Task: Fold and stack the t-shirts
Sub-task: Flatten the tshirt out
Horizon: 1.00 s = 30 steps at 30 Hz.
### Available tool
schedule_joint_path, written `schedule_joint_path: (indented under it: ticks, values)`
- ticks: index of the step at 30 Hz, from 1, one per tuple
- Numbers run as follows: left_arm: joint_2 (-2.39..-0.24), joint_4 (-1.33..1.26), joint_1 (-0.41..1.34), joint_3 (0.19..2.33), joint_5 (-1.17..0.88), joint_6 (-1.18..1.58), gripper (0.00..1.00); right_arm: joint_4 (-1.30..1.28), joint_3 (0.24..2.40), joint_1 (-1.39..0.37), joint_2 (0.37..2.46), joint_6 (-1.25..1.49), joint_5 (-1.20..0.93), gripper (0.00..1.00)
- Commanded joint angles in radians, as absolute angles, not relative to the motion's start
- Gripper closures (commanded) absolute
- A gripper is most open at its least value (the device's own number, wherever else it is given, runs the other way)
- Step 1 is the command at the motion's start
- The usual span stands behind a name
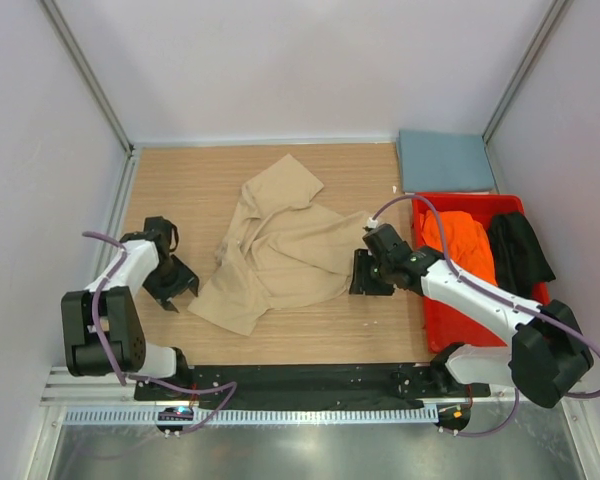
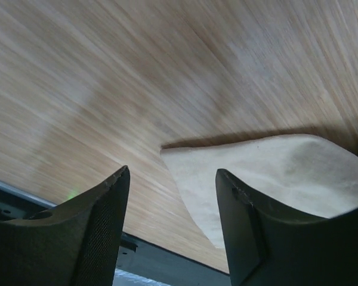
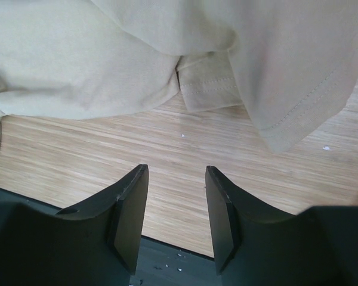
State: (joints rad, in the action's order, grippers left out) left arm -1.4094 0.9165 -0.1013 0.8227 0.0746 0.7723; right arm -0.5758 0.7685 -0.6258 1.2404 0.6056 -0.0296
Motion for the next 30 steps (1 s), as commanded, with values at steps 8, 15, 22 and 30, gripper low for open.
schedule_joint_path:
  ticks: [8, 15, 22, 30]
  values:
    - [-1.493, 0.743, -0.107, 0.741, 0.049, 0.769, 0.46, -0.496, 0.77, -0.629, 1.227, 0.63, -0.06, 0.51]
    - [-1.545, 0.706, -0.124, 0.721, 0.071, 0.769, 0.65, -0.491, 0.776, -0.629, 1.287, 0.652, -0.049, 0.51]
    - [-1.372, 0.781, -0.133, 0.736, -0.024, 0.79, 1.0, -0.482, 0.787, -0.601, 1.39, 0.755, 0.064, 0.65]
    - [-1.174, 0.861, -0.081, 0.735, -0.063, 0.818, 1.0, -0.4, 0.787, -0.565, 1.509, 0.831, 0.012, 0.68]
